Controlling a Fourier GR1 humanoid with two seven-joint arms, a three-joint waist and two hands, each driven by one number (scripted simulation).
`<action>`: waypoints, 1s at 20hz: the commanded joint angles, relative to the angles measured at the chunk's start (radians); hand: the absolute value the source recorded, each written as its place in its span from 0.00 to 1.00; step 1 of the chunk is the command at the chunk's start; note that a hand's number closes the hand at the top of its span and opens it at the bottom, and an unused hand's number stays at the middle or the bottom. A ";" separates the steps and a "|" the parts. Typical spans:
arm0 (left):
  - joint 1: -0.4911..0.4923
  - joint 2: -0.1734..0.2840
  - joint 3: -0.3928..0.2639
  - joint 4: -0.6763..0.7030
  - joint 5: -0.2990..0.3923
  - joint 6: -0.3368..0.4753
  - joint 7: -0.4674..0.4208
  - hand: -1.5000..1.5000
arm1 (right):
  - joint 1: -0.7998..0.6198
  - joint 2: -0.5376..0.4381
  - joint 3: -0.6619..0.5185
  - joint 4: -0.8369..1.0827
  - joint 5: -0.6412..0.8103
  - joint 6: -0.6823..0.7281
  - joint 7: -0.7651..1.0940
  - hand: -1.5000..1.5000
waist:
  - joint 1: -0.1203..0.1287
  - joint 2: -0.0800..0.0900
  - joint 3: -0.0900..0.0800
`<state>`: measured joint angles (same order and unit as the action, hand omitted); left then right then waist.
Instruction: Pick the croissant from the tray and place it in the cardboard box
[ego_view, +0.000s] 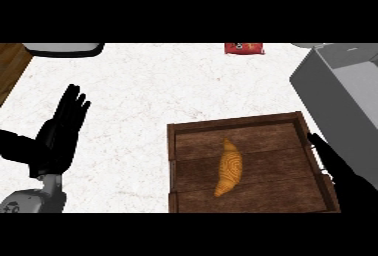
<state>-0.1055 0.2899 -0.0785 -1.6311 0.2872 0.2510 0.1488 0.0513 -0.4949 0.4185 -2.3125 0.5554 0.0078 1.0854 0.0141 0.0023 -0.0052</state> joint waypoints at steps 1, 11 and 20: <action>-0.029 0.013 0.007 -0.013 0.010 -0.018 0.049 0.50 | -0.185 0.136 0.131 0.014 0.073 0.083 0.280 0.00 | 0.005 -0.001 0.002; 0.021 -0.008 0.009 -0.049 -0.012 -0.013 0.036 0.50 | -0.274 0.352 0.139 0.222 0.190 0.121 0.334 0.00 | -0.003 -0.005 0.004; 0.017 -0.060 -0.015 -0.051 -0.063 0.018 0.036 0.50 | -0.216 0.420 0.065 0.353 0.252 0.111 0.170 0.00 | -0.012 -0.003 0.005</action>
<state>-0.0899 0.2483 -0.0763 -1.6491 0.2481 0.2452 0.1602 -0.1617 -0.0996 0.5321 -2.0036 0.8004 0.0978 1.1566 0.0030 -0.0008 -0.0009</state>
